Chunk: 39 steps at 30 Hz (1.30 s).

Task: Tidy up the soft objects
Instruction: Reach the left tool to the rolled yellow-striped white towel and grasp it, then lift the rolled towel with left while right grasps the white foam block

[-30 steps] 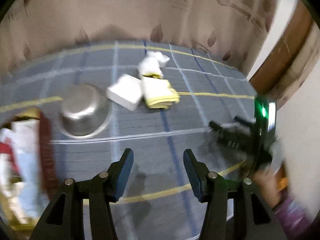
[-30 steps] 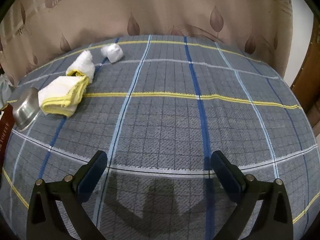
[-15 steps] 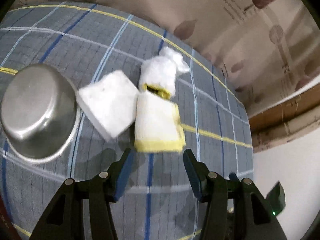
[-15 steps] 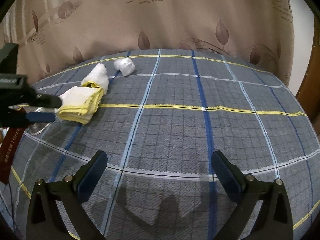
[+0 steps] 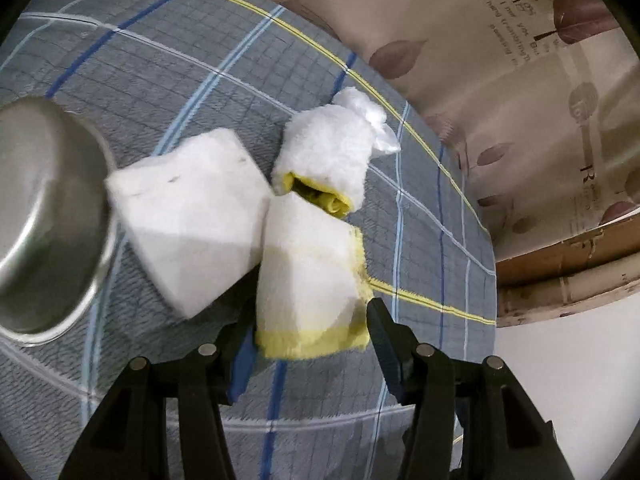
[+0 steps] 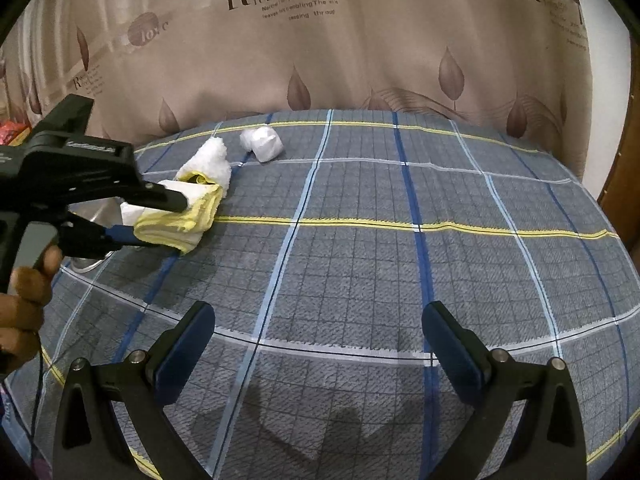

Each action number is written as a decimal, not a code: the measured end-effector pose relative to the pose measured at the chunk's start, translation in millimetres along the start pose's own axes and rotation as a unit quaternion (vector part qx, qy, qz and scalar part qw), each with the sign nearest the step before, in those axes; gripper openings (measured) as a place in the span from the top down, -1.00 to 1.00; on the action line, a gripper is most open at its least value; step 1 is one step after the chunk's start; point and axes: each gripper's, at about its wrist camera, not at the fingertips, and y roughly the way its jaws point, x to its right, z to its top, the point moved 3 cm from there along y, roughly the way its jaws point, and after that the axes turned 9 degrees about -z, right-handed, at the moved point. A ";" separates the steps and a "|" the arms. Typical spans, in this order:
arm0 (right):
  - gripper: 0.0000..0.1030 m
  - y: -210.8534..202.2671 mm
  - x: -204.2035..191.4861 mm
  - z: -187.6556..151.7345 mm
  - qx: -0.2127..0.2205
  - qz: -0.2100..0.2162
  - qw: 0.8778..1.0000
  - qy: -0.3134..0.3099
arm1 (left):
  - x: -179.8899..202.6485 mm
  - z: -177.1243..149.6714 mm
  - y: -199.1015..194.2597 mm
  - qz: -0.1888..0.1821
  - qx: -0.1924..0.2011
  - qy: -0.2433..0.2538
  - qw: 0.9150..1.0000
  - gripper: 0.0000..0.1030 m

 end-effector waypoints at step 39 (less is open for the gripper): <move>-0.89 -13.6 -150.0 49.1 0.013 0.179 0.967 -0.182 | -57.3 -159.8 -234.7 0.034 0.156 0.114 0.981 0.58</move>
